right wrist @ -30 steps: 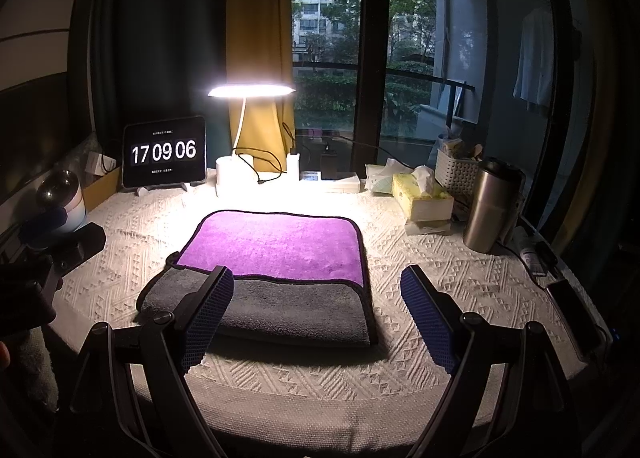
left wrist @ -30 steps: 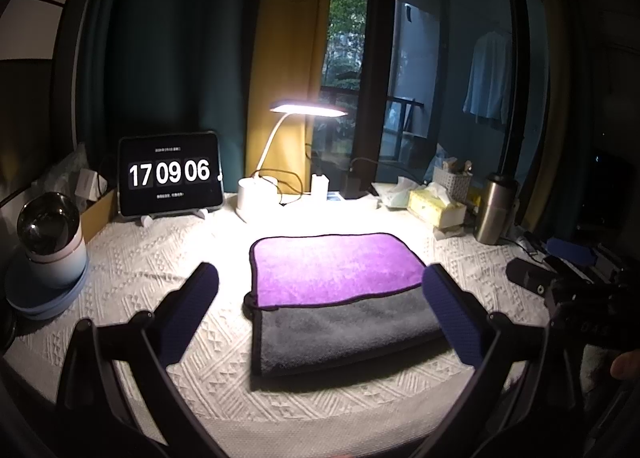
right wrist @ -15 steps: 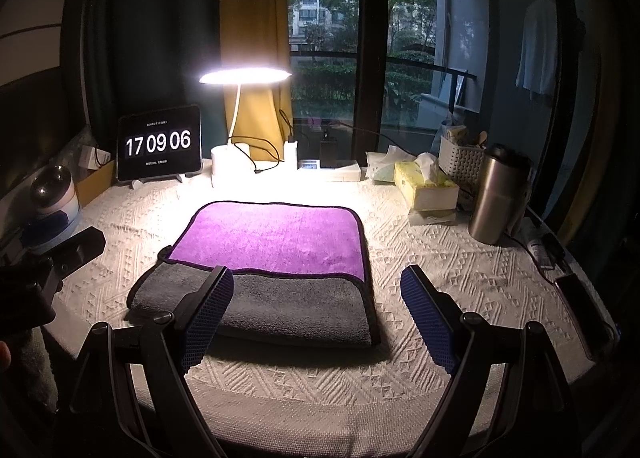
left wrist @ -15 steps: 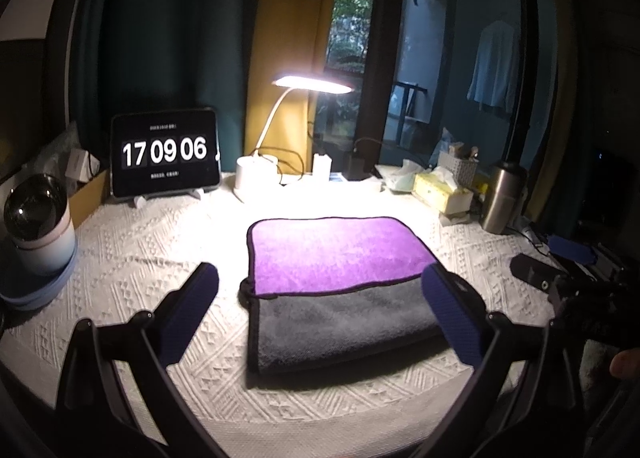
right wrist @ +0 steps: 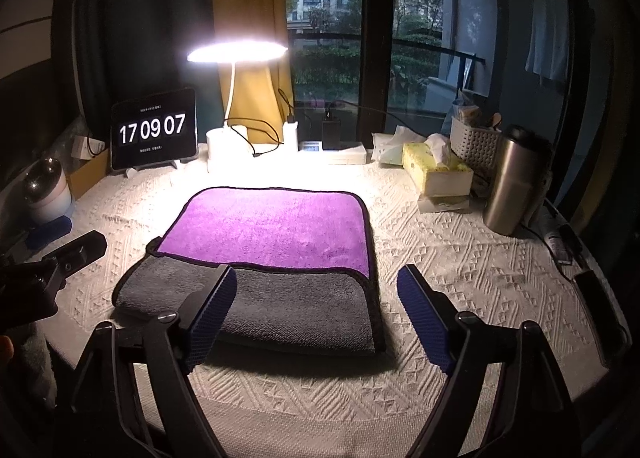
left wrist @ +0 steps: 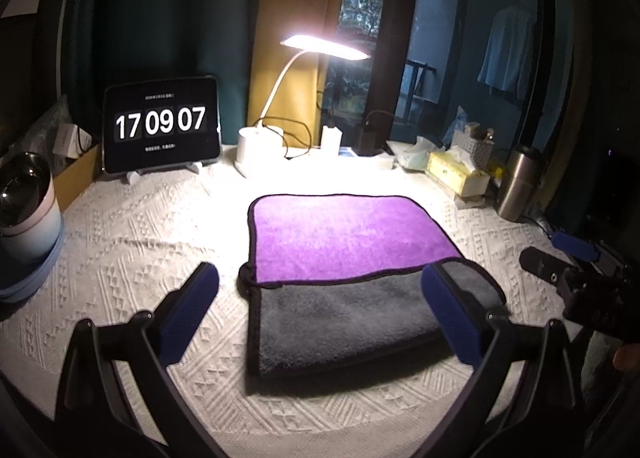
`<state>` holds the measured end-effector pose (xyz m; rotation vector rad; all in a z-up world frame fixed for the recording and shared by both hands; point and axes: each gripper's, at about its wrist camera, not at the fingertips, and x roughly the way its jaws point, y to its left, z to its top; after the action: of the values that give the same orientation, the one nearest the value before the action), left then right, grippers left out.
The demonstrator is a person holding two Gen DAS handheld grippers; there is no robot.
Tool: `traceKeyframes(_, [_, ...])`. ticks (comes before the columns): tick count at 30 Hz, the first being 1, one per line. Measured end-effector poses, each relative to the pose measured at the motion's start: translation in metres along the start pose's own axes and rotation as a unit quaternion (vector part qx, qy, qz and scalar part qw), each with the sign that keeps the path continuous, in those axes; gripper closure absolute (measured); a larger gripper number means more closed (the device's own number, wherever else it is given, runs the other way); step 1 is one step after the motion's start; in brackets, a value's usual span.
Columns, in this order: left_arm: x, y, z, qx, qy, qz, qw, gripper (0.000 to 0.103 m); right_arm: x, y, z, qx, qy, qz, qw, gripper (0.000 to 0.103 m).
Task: Fold towel
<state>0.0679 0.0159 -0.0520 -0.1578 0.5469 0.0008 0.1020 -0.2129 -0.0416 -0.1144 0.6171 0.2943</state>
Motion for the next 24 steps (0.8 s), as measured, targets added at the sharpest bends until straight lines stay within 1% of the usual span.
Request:
traceKeyframes(5, [0.014,0.002,0.001,-0.002,0.013,0.004,0.9999,0.001,0.013,-0.006,0.002,0.0,0.009,0.0,1.0,0.024])
traceKeyframes(9, [0.028,0.005,0.001,-0.003,0.028,0.009,0.9996,0.002,0.026,-0.013,0.002,0.004,0.022,0.002,1.0,0.037])
traceKeyframes(11, [0.034,0.007,0.001,-0.006,0.035,0.011,0.9993,0.002,0.033,-0.016,0.001,0.005,0.029,0.003,1.0,0.04])
traceKeyframes(13, [0.04,0.007,0.0,-0.007,0.041,0.011,0.9991,0.002,0.039,-0.018,0.001,0.005,0.036,0.004,0.999,0.046])
traceKeyframes(15, [0.046,0.008,-0.001,-0.008,0.048,0.013,0.9987,0.003,0.045,-0.021,0.0,0.006,0.042,0.005,0.999,0.048])
traceKeyframes(17, [0.053,0.009,-0.002,-0.009,0.057,0.014,0.9982,0.009,0.051,-0.024,-0.001,0.006,0.047,0.004,0.999,0.048])
traceKeyframes(18, [0.056,0.01,-0.002,-0.009,0.061,0.013,0.998,0.01,0.053,-0.026,-0.001,0.007,0.049,0.004,0.999,0.049])
traceKeyframes(21, [0.066,0.012,-0.004,-0.013,0.076,0.014,0.9969,0.011,0.062,-0.033,-0.002,0.01,0.057,0.004,0.998,0.051])
traceKeyframes(22, [0.069,0.012,-0.005,-0.013,0.08,0.015,0.9966,0.012,0.065,-0.035,-0.002,0.01,0.06,0.004,0.998,0.054])
traceKeyframes(24, [0.074,0.013,-0.007,-0.013,0.087,0.017,0.996,0.013,0.071,-0.038,-0.003,0.012,0.066,0.004,0.998,0.056])
